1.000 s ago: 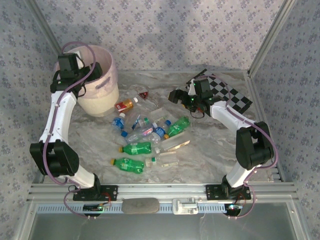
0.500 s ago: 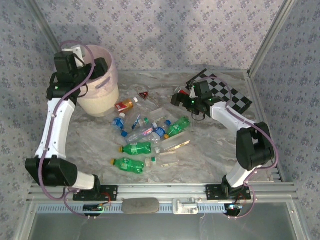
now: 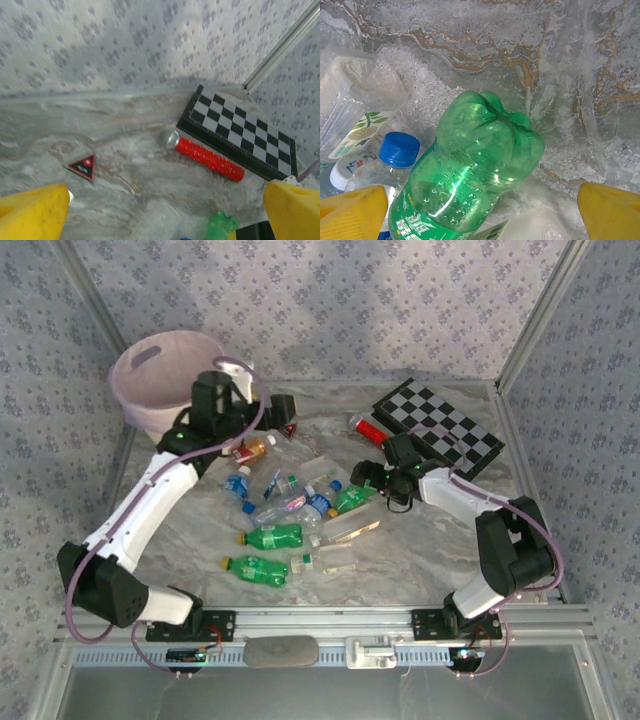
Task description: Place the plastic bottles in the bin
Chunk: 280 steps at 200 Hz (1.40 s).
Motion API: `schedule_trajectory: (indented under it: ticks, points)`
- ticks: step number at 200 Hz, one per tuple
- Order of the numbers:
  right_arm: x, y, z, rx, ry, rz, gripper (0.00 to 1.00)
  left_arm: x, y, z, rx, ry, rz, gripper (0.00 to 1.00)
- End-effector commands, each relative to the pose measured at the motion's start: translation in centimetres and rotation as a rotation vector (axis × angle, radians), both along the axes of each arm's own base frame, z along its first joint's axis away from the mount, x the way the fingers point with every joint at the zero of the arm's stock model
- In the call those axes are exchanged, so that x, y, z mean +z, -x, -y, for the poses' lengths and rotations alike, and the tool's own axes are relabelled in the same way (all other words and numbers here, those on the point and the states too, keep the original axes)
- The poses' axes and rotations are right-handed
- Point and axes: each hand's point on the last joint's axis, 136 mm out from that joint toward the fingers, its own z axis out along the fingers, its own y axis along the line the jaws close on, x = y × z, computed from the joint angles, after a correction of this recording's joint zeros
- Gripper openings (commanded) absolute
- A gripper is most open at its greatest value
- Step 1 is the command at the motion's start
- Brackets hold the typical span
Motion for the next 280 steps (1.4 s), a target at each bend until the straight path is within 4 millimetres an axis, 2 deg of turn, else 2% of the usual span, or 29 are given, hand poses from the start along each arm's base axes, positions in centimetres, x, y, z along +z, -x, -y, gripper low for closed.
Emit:
schedule_trajectory:
  ticks: [1,41,89,184,242,280]
  points:
    - [-0.1,-0.5,0.2,-0.052,0.004,0.014,0.99,-1.6,-0.6,1.6,0.014,0.046,-0.009,0.99]
    - [-1.0,-1.1,-0.4,-0.058,-0.017,0.009,0.98,-6.3,0.7,3.9,-0.006,0.023,-0.108,0.99]
    - [-2.1,-2.0,-1.0,-0.063,-0.038,0.003,0.95,-9.4,1.9,4.7,-0.002,0.008,-0.172,0.99]
    - [-3.9,-3.9,-1.6,-0.1,-0.098,0.011,0.86,-10.0,1.7,5.5,0.002,-0.005,-0.177,0.99]
    - [-4.7,-4.6,-1.7,-0.128,-0.15,0.011,0.69,-10.6,1.8,5.0,0.022,-0.022,-0.187,0.99]
    - [-4.3,-4.9,-1.4,-0.143,-0.168,0.032,0.62,-10.9,1.8,4.9,0.027,-0.029,-0.19,0.99]
